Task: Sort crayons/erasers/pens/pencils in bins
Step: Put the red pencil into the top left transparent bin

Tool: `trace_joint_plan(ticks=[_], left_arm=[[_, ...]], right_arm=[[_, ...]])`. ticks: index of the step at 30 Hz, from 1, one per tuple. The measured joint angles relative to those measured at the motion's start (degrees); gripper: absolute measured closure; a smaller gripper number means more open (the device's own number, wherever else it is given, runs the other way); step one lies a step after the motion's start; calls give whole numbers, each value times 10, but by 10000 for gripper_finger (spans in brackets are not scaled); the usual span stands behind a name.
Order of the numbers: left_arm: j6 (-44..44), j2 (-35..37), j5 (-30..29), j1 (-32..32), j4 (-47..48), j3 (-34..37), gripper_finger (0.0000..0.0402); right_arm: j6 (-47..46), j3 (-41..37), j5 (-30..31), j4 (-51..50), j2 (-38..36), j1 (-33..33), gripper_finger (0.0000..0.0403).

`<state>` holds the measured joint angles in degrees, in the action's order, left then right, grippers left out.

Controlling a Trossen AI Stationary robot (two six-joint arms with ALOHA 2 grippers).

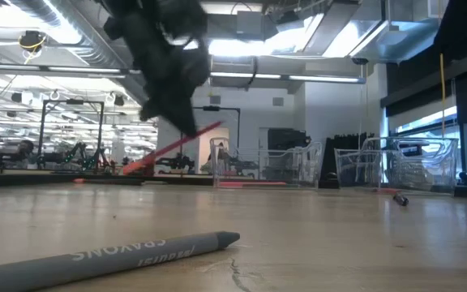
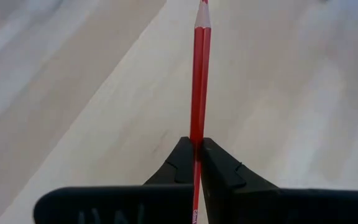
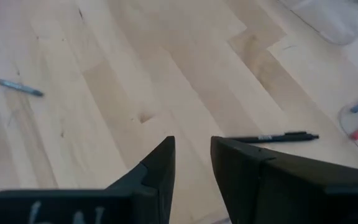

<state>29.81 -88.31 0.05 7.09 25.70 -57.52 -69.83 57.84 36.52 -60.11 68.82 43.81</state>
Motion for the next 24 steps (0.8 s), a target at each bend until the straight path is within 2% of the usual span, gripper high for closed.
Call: trace_joint_plan(ticks=[6,15,18,24], left_arm=[[-37,0,-10,-22,-40,-43,401],[-94,1,-2,-56,-159,-57,401],[-109,1,-2,-67,-182,-57,401],[-164,1,-2,-92,-233,-57,401]], right_arm=[[76,-24,57,76,0,0,297],[379,-96,104,347,0,0,297],[450,-125,105,427,0,-1,297],[486,-171,100,529,0,-23,297]])
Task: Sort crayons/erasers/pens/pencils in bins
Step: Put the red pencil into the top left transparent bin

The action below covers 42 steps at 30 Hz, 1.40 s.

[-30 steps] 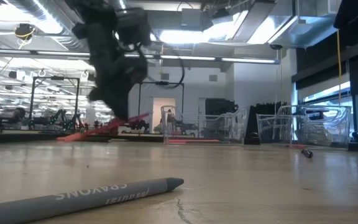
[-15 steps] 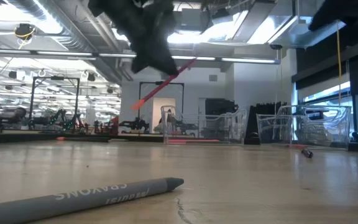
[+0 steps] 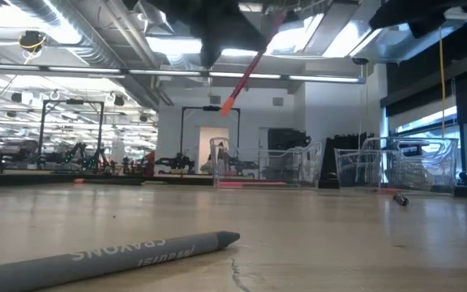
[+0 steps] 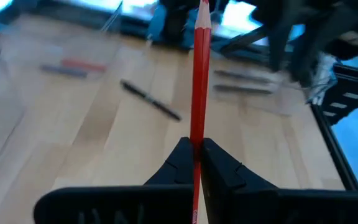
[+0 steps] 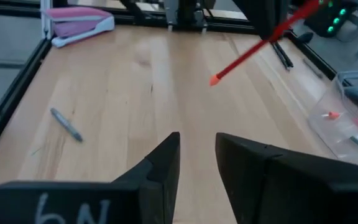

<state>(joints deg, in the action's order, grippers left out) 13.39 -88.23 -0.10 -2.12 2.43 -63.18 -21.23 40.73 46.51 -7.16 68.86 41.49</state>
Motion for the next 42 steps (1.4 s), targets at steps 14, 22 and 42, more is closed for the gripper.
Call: trace_joint_plan(ticks=[14,22,42], left_arm=[[-111,0,0,-51,-102,0,402],[-111,0,0,-52,-104,0,402],[-131,0,9,-52,-107,0,402]], right_arm=[[-3,-36,-139,94,3,-96,288],[66,-37,-182,180,52,-139,223],[104,-37,-268,363,175,-242,202]])
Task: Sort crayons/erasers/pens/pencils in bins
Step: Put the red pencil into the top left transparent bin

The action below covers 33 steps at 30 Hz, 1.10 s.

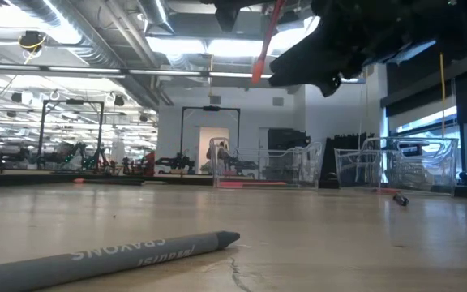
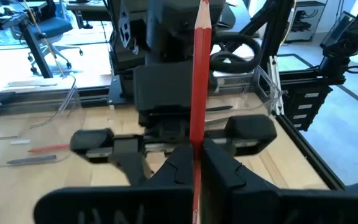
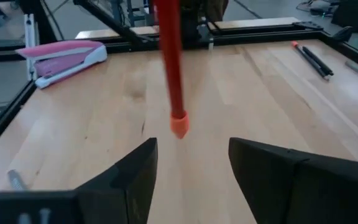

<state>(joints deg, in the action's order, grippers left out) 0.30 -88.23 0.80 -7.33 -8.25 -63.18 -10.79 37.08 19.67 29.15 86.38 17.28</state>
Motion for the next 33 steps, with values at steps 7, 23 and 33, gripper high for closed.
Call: trace_joint_plan(ticks=[7,23,33], left_arm=[[-7,0,0,0,0,0,402],[-8,0,0,0,0,0,402],[-10,0,0,0,-4,0,402]], right_arm=[[8,0,-45,45,23,-19,202],[40,3,-78,78,34,-33,204],[39,4,-78,79,34,-39,227]])
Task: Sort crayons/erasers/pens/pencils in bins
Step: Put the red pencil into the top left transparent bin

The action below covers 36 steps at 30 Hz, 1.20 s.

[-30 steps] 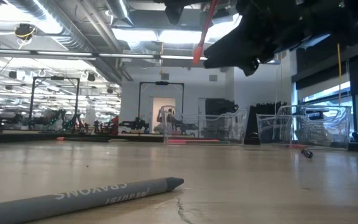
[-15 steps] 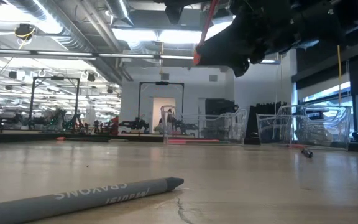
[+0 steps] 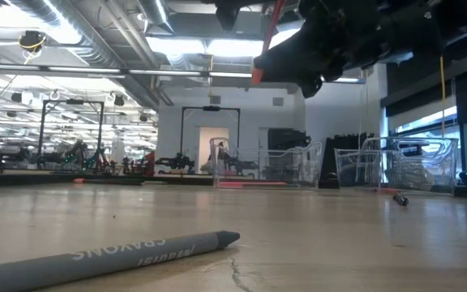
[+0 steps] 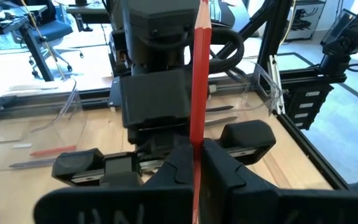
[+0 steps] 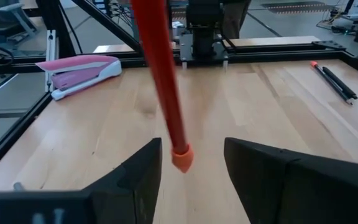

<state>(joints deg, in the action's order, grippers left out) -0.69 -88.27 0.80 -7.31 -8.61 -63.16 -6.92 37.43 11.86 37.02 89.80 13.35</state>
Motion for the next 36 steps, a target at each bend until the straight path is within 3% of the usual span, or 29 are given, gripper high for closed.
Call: trace_joint_plan(ticks=[13,28,36], left_arm=[[-14,0,0,0,-11,0,402],[-14,0,-2,0,-11,0,402],[-14,0,-2,0,-11,0,402]], right_arm=[[2,0,-1,0,0,-1,234],[2,0,-1,0,0,-1,329],[2,0,-2,0,0,-1,352]])
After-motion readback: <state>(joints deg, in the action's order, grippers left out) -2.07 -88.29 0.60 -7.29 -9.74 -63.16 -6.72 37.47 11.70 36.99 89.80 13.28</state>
